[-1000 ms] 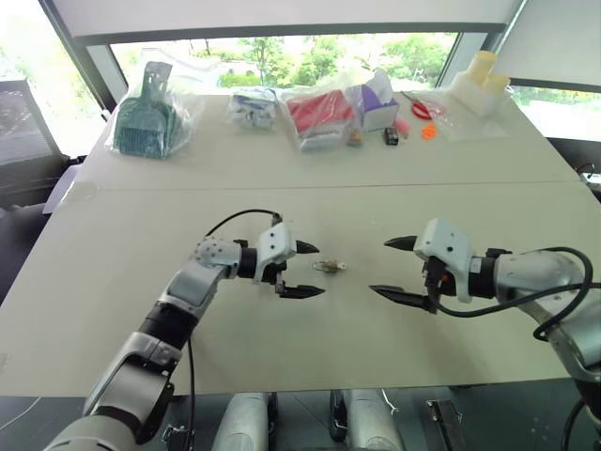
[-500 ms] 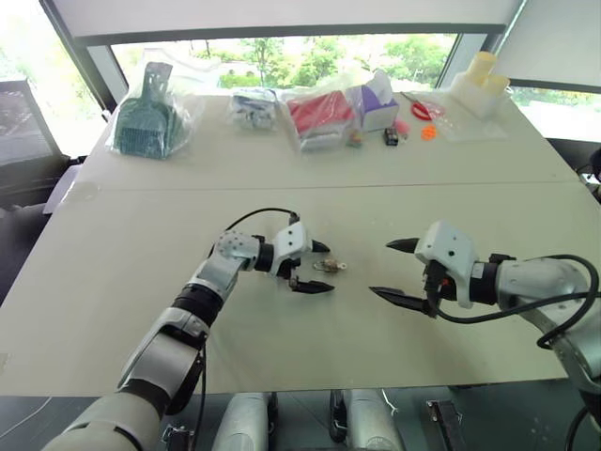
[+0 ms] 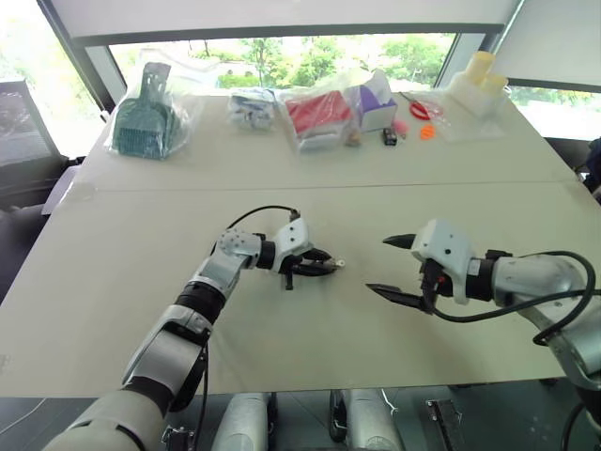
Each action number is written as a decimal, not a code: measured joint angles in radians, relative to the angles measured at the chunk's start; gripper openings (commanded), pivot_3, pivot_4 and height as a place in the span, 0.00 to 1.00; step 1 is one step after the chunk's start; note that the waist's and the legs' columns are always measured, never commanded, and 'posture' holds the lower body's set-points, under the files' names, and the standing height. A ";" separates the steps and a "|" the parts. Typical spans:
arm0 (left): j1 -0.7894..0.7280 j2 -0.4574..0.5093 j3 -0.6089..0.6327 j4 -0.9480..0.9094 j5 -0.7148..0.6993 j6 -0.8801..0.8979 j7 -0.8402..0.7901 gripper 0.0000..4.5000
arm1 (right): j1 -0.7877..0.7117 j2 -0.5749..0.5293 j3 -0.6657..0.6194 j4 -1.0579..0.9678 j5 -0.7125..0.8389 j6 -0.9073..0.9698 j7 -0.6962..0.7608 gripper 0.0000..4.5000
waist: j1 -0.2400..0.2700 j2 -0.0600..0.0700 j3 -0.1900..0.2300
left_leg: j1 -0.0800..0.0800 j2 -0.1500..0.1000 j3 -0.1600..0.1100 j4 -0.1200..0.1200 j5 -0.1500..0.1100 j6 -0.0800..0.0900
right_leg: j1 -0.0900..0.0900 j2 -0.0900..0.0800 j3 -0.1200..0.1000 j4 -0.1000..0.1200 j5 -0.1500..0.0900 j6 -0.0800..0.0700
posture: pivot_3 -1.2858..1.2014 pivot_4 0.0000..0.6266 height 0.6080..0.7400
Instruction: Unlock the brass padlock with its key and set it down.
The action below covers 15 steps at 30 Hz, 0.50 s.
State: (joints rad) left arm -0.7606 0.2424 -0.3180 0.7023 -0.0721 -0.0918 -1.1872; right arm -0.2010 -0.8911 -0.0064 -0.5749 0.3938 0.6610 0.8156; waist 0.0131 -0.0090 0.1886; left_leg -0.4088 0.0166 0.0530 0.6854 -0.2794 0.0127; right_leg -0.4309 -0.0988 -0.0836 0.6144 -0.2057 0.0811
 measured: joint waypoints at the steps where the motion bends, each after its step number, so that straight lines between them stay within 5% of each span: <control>1: 0.005 0.010 0.000 -0.022 -0.003 0.023 -0.010 0.16 | -0.008 0.010 0.019 0.009 -0.026 -0.026 -0.010 1.00 | -0.001 0.000 0.000 | 0.000 0.000 0.000 0.000 0.000 0.000 | 0.000 0.000 0.000 0.000 0.000 0.000 | 0.52 0.24 1.00; 15: 0.066 0.134 0.099 -0.510 -0.183 0.419 -0.048 0.16 | -0.142 0.169 0.311 0.252 -0.586 -0.574 -0.220 1.00 | -0.001 0.000 0.000 | 0.000 -0.001 0.001 0.000 0.000 0.000 | -0.001 0.001 0.000 0.002 0.000 0.000 | 0.52 0.24 1.00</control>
State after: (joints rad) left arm -0.6944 0.3766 -0.2194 0.1924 -0.2549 0.3274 -1.2355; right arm -0.3432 -0.7217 0.3043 -0.3227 -0.1918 0.0871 0.5958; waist 0.0122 -0.0088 0.1887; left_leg -0.4092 0.0154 0.0539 0.6853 -0.2792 0.0125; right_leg -0.4320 -0.0980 -0.0833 0.6159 -0.2058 0.0815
